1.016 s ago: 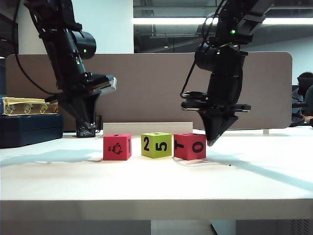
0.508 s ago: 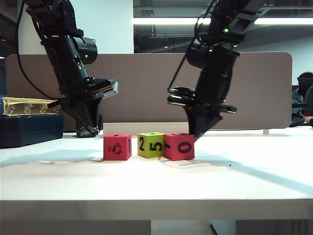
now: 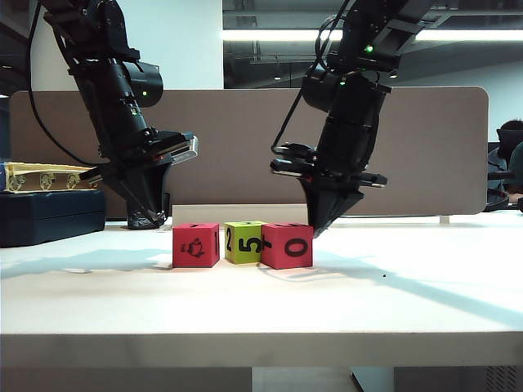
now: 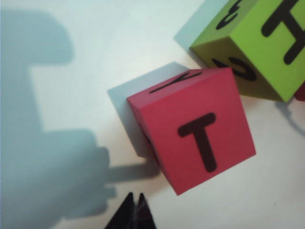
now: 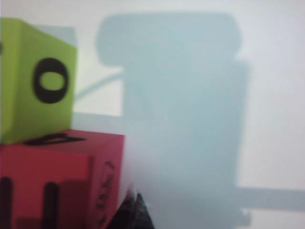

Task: Select the appropriate blocks from the scattered letter blocks on the table and arrange them in a row to spell out "THU".

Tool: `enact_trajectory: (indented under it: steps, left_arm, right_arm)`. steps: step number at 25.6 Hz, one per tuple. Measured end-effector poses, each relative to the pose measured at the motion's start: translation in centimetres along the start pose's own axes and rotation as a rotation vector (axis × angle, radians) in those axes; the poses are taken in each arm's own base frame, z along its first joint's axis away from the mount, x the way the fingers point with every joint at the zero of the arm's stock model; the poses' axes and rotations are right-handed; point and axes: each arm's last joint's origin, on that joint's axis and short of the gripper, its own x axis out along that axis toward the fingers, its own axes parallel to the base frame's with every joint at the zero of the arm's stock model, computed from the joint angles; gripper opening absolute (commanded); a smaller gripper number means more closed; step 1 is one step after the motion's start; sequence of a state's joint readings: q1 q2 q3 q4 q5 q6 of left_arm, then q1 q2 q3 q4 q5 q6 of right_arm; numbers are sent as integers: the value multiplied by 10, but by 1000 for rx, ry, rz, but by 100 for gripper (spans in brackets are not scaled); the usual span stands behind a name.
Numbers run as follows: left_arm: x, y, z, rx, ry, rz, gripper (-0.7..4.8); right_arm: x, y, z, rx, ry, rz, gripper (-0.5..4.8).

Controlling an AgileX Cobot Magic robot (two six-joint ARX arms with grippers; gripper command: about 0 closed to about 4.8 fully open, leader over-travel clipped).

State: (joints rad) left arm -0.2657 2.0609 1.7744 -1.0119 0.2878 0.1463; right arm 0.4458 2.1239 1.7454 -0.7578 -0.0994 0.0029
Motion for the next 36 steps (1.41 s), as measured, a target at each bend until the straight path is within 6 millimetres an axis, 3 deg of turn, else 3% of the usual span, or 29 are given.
enact_trajectory:
  steps: [4,9,12,22,27,31,36]
  left_arm:
    - [-7,-4,1,2,-13,2,-6]
    - [-54,-18,21,38,-119,15,-6]
    - [-68,-22,25,49,-152,19,-6]
    - [-67,-27,24,57,-135,11,-6]
    - [-67,-28,23,52,-119,9,-6]
    - [-66,-28,21,48,-103,7,-6]
    - [-66,-28,21,48,-103,7,-6]
  right_arm:
    - [-3,0,1,-2,-7,-13,-5]
    - [-26,3,9,-12,-103,15,-5]
    - [-33,8,11,-22,-129,66,-5]
    - [-23,59,5,-121,-86,145,-5]
    - [-16,66,3,-135,-70,148,-5]
    - [1,65,0,-131,-27,138,-5]
    - [5,64,-1,-131,-19,84,-5]
